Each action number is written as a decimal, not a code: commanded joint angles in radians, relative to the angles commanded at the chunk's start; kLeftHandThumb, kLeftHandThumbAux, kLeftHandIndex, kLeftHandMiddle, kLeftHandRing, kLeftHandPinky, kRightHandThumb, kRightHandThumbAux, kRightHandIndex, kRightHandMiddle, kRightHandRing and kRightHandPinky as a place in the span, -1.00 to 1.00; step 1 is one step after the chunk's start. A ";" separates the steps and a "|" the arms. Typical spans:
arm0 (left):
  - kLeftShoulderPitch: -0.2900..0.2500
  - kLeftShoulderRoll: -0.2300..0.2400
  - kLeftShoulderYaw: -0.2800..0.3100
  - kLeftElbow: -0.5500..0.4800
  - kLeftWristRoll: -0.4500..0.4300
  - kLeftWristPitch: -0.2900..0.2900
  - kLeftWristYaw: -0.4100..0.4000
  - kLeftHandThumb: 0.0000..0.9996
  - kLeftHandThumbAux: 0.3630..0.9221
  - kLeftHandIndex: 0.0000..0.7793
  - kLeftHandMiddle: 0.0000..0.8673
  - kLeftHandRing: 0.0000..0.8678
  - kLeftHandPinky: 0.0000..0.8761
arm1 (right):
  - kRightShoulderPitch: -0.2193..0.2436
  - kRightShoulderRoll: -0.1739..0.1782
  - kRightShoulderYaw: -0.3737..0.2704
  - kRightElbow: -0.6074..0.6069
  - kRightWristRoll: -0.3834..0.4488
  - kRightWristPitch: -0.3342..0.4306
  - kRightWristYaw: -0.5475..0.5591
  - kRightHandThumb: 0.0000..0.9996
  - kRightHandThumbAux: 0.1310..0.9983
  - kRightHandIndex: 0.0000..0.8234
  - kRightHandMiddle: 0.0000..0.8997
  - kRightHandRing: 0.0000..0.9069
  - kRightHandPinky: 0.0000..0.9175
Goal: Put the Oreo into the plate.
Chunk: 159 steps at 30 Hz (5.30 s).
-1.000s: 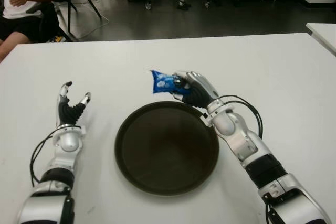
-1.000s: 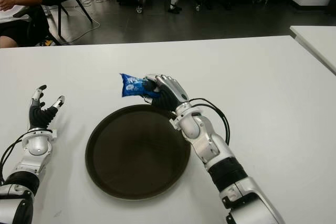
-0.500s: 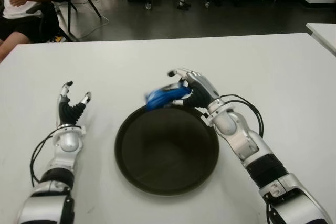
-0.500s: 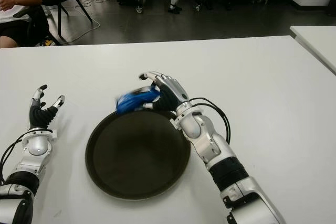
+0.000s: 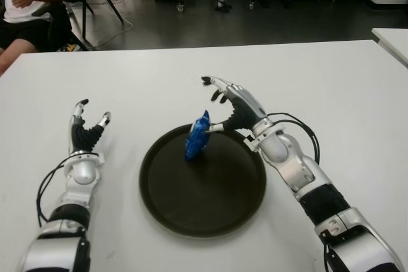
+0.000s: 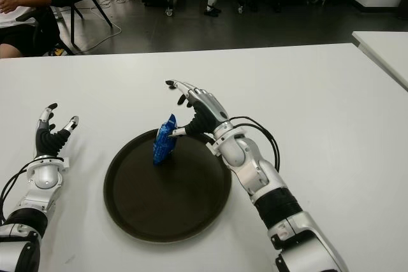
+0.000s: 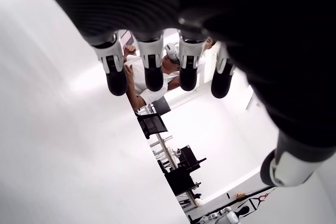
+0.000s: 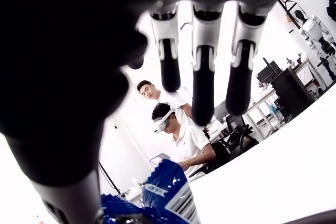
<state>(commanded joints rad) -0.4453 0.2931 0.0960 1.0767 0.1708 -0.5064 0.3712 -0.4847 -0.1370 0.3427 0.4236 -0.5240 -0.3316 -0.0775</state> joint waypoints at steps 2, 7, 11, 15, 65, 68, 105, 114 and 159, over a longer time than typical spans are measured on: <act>0.001 0.000 0.000 -0.001 -0.001 0.000 -0.002 -1.00 -0.26 -1.00 -1.00 -1.00 -1.00 | 0.000 0.001 -0.001 0.003 0.000 -0.002 -0.001 -1.00 0.67 -0.47 -0.51 -0.40 -0.13; 0.001 0.002 -0.007 -0.005 0.012 0.012 0.014 -1.00 -0.22 -1.00 -1.00 -1.00 -1.00 | -0.005 -0.002 -0.002 0.019 0.001 -0.019 -0.007 -1.00 0.67 -0.48 -0.58 -0.47 -0.20; 0.001 0.000 -0.006 -0.008 0.012 0.013 0.017 -1.00 -0.20 -1.00 -1.00 -1.00 -1.00 | -0.008 -0.001 -0.006 0.032 0.008 -0.037 -0.007 -1.00 0.68 -0.49 -0.58 -0.48 -0.22; 0.001 -0.003 -0.002 -0.012 0.005 0.020 0.013 -1.00 -0.18 -1.00 -1.00 -1.00 -1.00 | -0.010 0.000 -0.007 0.042 0.008 -0.046 -0.012 -1.00 0.70 -0.48 -0.57 -0.49 -0.27; 0.003 0.001 0.002 -0.006 0.000 0.017 0.009 -1.00 -0.15 -1.00 -1.00 -1.00 -1.00 | -0.086 0.020 -0.240 0.298 0.188 -0.269 -0.286 -1.00 0.53 -0.96 -0.97 -0.90 -0.73; 0.004 0.001 0.000 -0.004 0.003 0.017 0.011 -1.00 -0.16 -1.00 -1.00 -1.00 -1.00 | -0.101 0.030 -0.275 0.337 0.207 -0.321 -0.352 -1.00 0.54 -0.98 -0.99 -0.97 -0.87; -0.006 -0.008 -0.008 -0.019 0.017 0.071 0.047 -1.00 -0.21 -1.00 -1.00 -1.00 -1.00 | -0.187 -0.076 -0.104 0.442 -0.201 -0.580 -0.757 -1.00 0.23 -1.00 -1.00 -1.00 -1.00; -0.004 -0.008 -0.004 -0.019 0.005 0.055 0.029 -1.00 -0.23 -1.00 -1.00 -1.00 -1.00 | -0.182 -0.030 -0.103 0.454 -0.185 -0.550 -0.897 -1.00 0.27 -1.00 -1.00 -1.00 -1.00; 0.004 -0.010 0.037 -0.022 -0.060 -0.039 -0.022 -1.00 -0.29 -1.00 -1.00 -1.00 -1.00 | -0.253 -0.038 -0.612 0.841 0.605 -0.049 0.059 -1.00 0.22 -0.99 -1.00 -1.00 -1.00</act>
<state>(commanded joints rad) -0.4411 0.2827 0.1332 1.0549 0.1112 -0.5451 0.3490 -0.7374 -0.1750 -0.2692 1.2650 0.0814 -0.3802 -0.0188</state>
